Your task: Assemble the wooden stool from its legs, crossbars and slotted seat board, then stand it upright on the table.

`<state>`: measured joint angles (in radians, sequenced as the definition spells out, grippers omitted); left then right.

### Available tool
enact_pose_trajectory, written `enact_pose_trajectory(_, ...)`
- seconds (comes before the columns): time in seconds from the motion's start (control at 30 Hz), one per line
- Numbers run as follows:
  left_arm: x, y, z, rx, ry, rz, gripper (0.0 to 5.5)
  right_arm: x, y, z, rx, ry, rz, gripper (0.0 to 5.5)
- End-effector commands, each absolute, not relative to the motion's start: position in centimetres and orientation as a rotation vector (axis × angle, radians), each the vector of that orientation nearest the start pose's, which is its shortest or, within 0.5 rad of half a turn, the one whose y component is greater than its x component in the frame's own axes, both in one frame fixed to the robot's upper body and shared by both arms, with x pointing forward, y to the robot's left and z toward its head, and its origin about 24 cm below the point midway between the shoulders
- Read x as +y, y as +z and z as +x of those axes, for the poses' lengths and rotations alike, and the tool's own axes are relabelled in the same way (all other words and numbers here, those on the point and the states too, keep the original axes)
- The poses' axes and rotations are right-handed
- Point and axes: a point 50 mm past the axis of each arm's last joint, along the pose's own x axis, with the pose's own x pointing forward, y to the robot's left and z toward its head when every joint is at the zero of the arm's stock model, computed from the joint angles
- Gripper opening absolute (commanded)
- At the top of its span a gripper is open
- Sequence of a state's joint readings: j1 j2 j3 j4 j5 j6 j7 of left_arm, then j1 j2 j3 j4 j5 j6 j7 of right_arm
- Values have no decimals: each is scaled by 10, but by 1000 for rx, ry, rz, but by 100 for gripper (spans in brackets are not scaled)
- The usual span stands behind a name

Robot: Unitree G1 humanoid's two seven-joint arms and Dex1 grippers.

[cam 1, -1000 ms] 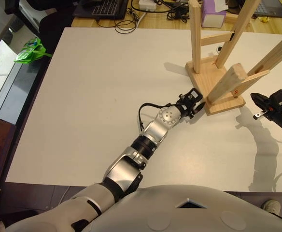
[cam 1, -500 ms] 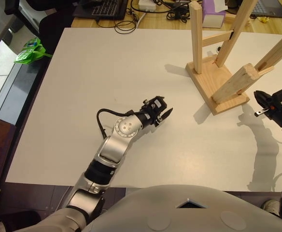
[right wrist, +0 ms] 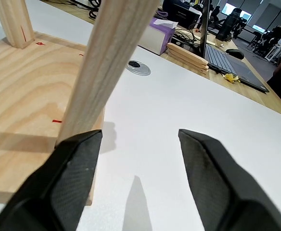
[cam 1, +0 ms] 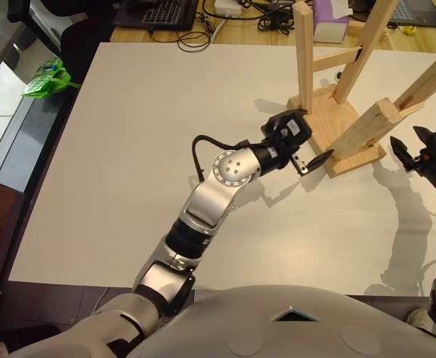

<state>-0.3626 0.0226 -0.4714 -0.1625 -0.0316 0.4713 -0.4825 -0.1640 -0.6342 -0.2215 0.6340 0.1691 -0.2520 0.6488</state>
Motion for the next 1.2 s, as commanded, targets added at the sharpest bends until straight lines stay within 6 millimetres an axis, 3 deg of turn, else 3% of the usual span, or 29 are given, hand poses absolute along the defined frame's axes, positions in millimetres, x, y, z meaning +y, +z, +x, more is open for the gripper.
enact_pose_trajectory(0.03,-12,120,258,20,-1051,125,540,-329,46,256,185,247,-357,365)
enact_pose_trajectory(0.1,-18,120,254,39,-1089,98,540,-329,46,257,180,241,-359,399)
enact_pose_trajectory(0.27,-22,109,250,98,-1159,120,540,-327,46,257,161,225,-360,403)
enact_pose_trajectory(0.47,-26,126,259,63,-1084,-5,540,-326,44,255,160,222,-361,403)
enact_pose_trajectory(0.77,-35,130,260,54,-1080,-27,540,-324,46,257,143,217,-365,403)
enact_pose_trajectory(1.1,-39,133,257,45,-1105,-25,376,-322,51,262,115,200,-361,405)
enact_pose_trajectory(1.2,-41,133,254,41,-1121,-21,373,-320,51,263,112,199,-361,405)
